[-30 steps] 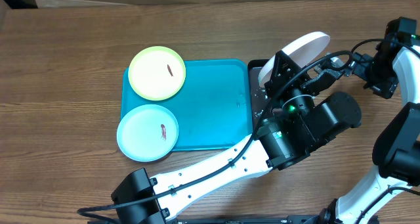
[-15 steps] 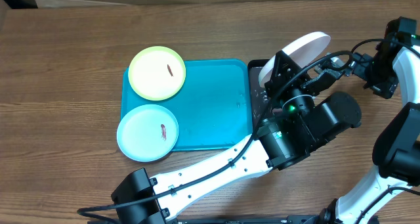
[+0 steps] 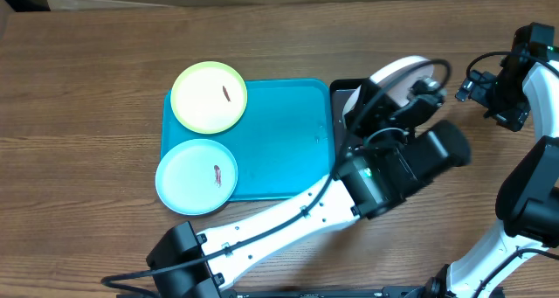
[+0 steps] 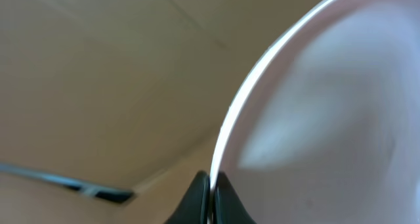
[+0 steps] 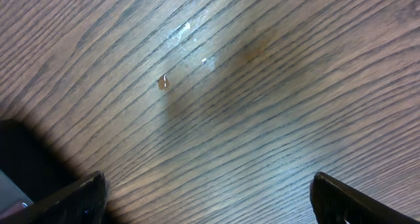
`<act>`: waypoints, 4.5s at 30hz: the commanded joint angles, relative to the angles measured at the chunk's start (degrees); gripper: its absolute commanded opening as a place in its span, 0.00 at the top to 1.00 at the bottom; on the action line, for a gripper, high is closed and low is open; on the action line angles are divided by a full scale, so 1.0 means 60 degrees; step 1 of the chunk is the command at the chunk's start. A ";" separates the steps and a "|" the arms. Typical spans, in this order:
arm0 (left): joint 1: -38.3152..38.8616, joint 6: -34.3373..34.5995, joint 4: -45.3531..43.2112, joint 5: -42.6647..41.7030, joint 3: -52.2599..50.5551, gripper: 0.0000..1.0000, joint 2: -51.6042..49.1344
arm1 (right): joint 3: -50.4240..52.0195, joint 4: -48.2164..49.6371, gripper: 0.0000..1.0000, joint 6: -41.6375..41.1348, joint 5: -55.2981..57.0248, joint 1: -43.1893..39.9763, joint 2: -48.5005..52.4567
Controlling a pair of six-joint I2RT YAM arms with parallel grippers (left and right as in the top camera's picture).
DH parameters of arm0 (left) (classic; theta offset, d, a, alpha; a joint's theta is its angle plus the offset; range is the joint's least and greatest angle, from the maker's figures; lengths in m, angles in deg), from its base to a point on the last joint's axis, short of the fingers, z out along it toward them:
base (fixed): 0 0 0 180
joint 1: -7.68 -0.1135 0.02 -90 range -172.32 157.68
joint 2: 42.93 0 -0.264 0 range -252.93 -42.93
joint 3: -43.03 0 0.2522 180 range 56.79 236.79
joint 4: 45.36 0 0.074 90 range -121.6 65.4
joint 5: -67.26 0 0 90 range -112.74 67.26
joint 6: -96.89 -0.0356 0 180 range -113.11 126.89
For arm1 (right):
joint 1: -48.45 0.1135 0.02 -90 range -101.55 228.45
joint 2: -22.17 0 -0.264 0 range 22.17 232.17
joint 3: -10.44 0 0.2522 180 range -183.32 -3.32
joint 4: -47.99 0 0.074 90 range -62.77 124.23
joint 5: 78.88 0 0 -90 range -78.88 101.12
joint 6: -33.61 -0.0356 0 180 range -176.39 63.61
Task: Clean dirty plates on tray and stack at the side
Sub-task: 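Lift the white plate with the left gripper and tilt it over the black tray, then carry the white plate left and set it on the table, then move the left gripper to the light blue plate's rim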
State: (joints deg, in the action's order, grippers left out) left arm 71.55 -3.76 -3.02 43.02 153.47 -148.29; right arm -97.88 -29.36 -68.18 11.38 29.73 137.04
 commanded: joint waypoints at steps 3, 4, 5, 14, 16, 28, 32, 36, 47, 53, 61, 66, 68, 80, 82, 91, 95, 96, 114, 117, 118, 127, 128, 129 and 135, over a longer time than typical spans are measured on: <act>-0.1118 0.4437 0.1800 -0.4470 0.0153 0.96 -0.0044 | -0.0178 0.0044 0.00 -0.0040 0.0018 -0.0025 -0.0069; -0.1355 0.4896 0.2036 -0.5158 0.0149 0.96 -0.0047 | -0.0178 0.0044 0.00 -0.0040 0.0018 -0.0025 -0.0069; -0.1665 0.5417 0.2259 -0.6000 0.0135 0.96 -0.0051 | -0.0178 0.0044 0.00 -0.0040 0.0018 -0.0025 -0.0069; -0.5610 0.6065 0.2874 -1.4039 0.0124 0.96 -0.0051 | -0.0178 0.0044 0.00 -0.0040 0.0018 -0.0025 -0.0069; -0.6721 0.6062 0.2969 -1.5697 0.0124 0.96 -0.0051 | -0.0178 0.0044 0.00 -0.0040 0.0018 -0.0025 -0.0069; -1.2692 0.5996 0.4830 -1.6003 0.0124 0.96 -0.0051 | -0.0178 0.0044 0.00 -0.0040 0.0018 -0.0025 -0.0069; -1.4360 0.6000 0.5020 -1.5118 0.0124 0.96 -0.0051 | -0.0178 0.0044 0.00 -0.0040 0.0018 -0.0025 -0.0069; -1.5810 0.6036 0.5158 -1.2979 0.0117 0.96 -0.0051 | -0.0178 0.0044 0.00 -0.0040 0.0018 -0.0025 -0.0069; -1.6648 0.6757 0.4320 -0.9643 -0.0357 0.96 -0.0066 | -0.0178 0.0044 0.00 -0.0040 0.0018 -0.0025 -0.0069; -1.6451 0.6747 0.2612 -0.9610 -0.1759 0.96 -0.0066 | -0.0178 0.0044 0.00 -0.0040 0.0018 -0.0025 -0.0069; -1.6433 0.6747 0.0401 -1.0816 -0.3796 0.96 -0.0066 | -0.0178 0.0044 0.00 -0.0040 0.0018 -0.0025 -0.0069; -1.6433 0.6732 -0.0018 -1.1588 -0.4087 0.96 -0.0066 | -0.0178 0.0044 0.00 -0.0040 0.0018 -0.0025 -0.0069; -1.6433 0.6634 -0.0058 -1.1766 -0.4087 0.96 -0.0066 | -0.0178 0.0044 0.00 -0.0040 0.0018 -0.0025 -0.0069; -1.6433 0.6302 0.0510 -1.3916 -0.3880 0.47 -0.0055 | -0.0178 0.0044 0.00 -0.0040 0.0018 -0.0025 -0.0069; -1.6433 0.6390 0.0933 -1.4611 -0.3748 0.48 -0.0004 | -0.0178 0.0044 0.00 -0.0040 0.0018 -0.0025 -0.0069; -1.5988 0.5504 0.4033 -1.6699 -0.3453 0.57 0.1257 | -0.0178 0.0044 0.00 -0.0040 0.0018 -0.0025 -0.0069; -1.5289 0.4455 0.5595 -1.6130 -0.3453 0.56 0.2178 | -0.0178 0.0044 0.00 -0.0040 0.0018 -0.0025 -0.0069; -1.5092 0.4324 0.5945 -1.5657 -0.3453 0.56 0.2422 | -0.0178 0.0044 0.00 -0.0040 0.0018 -0.0025 -0.0069; -1.2826 0.4309 0.7249 -1.2193 -0.4240 0.56 0.3563 | -0.0178 0.0044 0.00 -0.0040 0.0018 -0.0025 -0.0069; -1.2823 0.4419 0.6896 -1.2218 -0.4575 0.57 0.3563 | -0.0178 0.0044 0.00 -0.0040 0.0018 -0.0025 -0.0069; -1.2819 0.4528 0.6768 -1.2211 -0.4681 0.58 0.3563 | -0.0178 0.0044 0.00 -0.0040 0.0018 -0.0025 -0.0069; -1.2805 0.4601 0.5865 -1.1861 -0.5475 0.59 0.3563 | -0.0178 0.0044 0.00 -0.0040 0.0018 -0.0025 -0.0069; -1.2805 0.4605 0.5778 -1.1719 -0.5523 0.58 0.3563 | -0.0178 0.0044 0.00 -0.0040 0.0018 -0.0025 -0.0069; -1.2805 0.4670 0.5646 -1.1540 -0.5595 0.58 0.3563 | -0.0178 0.0044 0.00 -0.0040 0.0018 -0.0025 -0.0069; -1.2805 0.5278 0.4896 -1.0477 -0.6189 0.47 0.3563 | -0.0178 0.0044 0.00 -0.0040 0.0018 -0.0025 -0.0069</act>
State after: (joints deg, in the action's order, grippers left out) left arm -5.51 25.39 27.27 -24.87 118.35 -127.22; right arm -97.88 -29.40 -68.18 11.35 29.73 137.04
